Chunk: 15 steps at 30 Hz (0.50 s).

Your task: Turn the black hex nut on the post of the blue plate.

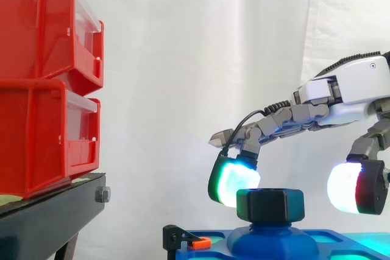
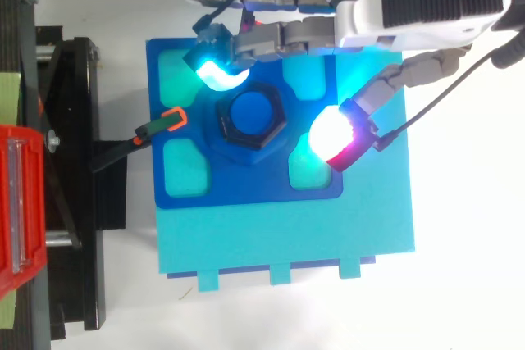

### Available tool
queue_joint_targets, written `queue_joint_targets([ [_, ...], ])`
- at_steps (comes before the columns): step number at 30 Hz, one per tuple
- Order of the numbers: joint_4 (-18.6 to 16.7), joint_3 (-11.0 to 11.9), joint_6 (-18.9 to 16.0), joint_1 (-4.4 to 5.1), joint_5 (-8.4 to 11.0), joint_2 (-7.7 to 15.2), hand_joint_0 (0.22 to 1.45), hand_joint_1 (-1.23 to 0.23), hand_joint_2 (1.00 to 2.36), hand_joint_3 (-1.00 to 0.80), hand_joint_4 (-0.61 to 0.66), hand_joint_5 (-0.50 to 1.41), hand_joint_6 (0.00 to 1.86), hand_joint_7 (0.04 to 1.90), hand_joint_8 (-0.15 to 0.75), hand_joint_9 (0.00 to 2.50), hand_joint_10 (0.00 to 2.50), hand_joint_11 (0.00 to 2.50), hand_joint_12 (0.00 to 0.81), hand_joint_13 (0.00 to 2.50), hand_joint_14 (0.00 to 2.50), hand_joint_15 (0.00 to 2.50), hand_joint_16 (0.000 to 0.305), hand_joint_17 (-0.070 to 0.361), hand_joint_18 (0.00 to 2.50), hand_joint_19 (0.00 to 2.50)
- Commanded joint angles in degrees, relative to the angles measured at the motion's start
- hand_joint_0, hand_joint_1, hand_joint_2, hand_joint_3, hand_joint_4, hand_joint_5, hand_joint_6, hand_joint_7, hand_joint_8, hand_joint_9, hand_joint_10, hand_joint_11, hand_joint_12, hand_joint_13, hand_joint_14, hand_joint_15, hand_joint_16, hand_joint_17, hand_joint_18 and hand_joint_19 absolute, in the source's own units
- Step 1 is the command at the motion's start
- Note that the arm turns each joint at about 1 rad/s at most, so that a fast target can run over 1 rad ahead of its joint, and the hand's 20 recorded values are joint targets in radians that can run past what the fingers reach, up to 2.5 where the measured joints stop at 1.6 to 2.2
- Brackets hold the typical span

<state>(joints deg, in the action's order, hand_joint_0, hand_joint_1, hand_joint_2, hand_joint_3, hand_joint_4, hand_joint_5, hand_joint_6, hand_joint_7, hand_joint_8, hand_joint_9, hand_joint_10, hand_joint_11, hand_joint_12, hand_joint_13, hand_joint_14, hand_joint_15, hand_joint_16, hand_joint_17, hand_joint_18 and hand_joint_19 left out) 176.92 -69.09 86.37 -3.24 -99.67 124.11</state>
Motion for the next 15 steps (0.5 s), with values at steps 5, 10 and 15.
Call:
queue_joint_targets([
  [5, 0.36, 0.01, 0.21, -0.01, 0.0, -0.01, 0.37, -0.53, 1.0, -0.5, 0.03, -0.3, 0.5, 0.77, 0.141, 0.0, 0.0, 0.0, 0.337, 0.0, 0.0, 0.03, 0.049, 0.111, 0.0, 0.17],
  [10, 1.06, 0.01, 0.21, -0.01, 0.0, -0.19, 0.38, -0.52, 1.0, -0.5, 0.03, -0.3, 0.5, 0.77, 0.138, 0.0, 0.0, 0.0, 0.334, 0.0, 0.0, 0.03, 0.049, 0.11, 0.0, 0.16],
  [15, 1.59, 0.01, 0.21, -0.01, 0.0, -0.28, 0.38, -0.51, 1.0, -0.5, 0.04, -0.3, 0.5, 0.77, 0.137, 0.0, 0.0, 0.0, 0.332, 0.0, 0.0, 0.03, 0.048, 0.109, 0.0, 0.16],
])
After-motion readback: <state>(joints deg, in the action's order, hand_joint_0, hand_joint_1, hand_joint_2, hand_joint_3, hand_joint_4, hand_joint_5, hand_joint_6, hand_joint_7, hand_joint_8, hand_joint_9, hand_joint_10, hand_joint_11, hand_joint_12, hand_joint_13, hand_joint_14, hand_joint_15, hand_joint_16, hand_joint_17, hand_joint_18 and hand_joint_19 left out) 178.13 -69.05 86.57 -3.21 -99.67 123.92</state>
